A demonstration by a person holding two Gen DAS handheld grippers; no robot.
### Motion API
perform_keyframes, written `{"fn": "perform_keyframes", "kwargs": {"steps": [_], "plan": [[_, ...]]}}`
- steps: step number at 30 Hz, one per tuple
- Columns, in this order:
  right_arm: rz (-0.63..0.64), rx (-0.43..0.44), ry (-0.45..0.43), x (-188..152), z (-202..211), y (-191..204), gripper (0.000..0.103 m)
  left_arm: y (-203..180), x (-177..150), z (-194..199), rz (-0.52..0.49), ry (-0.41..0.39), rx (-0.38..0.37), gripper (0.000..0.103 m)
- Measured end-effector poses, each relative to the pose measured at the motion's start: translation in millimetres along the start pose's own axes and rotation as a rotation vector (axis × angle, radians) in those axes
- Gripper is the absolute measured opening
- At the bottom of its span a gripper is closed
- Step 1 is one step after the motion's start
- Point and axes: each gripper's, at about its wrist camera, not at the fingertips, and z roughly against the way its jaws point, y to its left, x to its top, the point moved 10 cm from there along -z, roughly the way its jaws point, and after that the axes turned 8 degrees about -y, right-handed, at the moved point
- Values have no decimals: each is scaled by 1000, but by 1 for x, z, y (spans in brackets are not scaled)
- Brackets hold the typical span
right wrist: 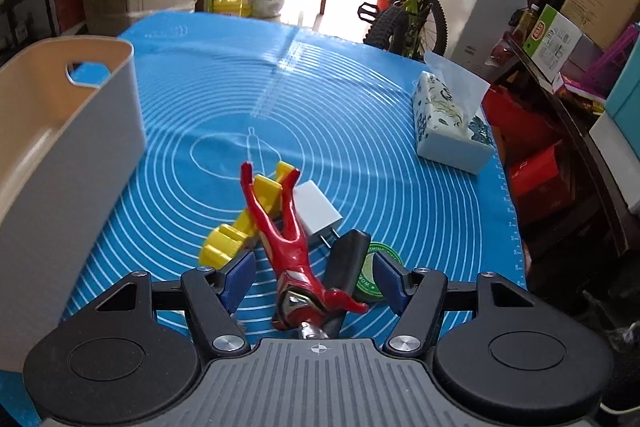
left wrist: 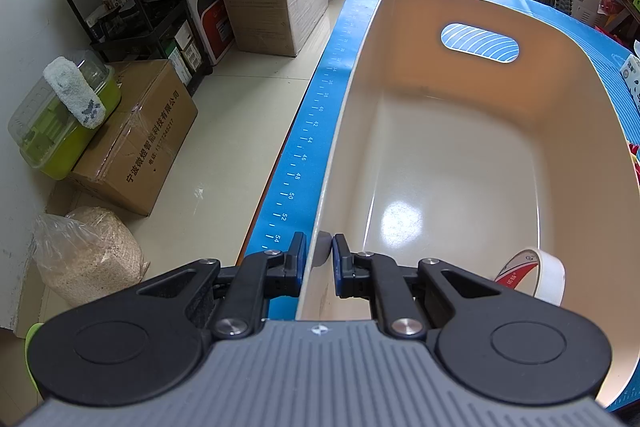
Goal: Organize rigid objects
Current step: 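Lower the right gripper onto the red toy figure and grasp it, then carry the red figure over the basket and release it inside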
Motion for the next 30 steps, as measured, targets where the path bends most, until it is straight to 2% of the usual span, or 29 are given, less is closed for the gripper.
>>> {"fn": "perform_keyframes", "kwargs": {"steps": [9,15,18,19,22,25,30], "plan": [[126,-9,44,-2,-25,10,70,0,0,0,1,0,0,16],[215,-20,83,-3,-41,16,60,0,0,0,1,1,0,16],[199,-9,91,-3,-43,15,53,0,0,0,1,1,1,16],[201,-3,97,-4,-44,16,46,0,0,0,1,1,1,16],[221,5,81,-6,-42,19,36,0,0,0,2,1,1,16],[221,-1,61,-7,-37,20,35,0,0,0,1,1,1,16],[152,-6,16,-2,-22,10,35,0,0,0,1,1,1,16]]}}
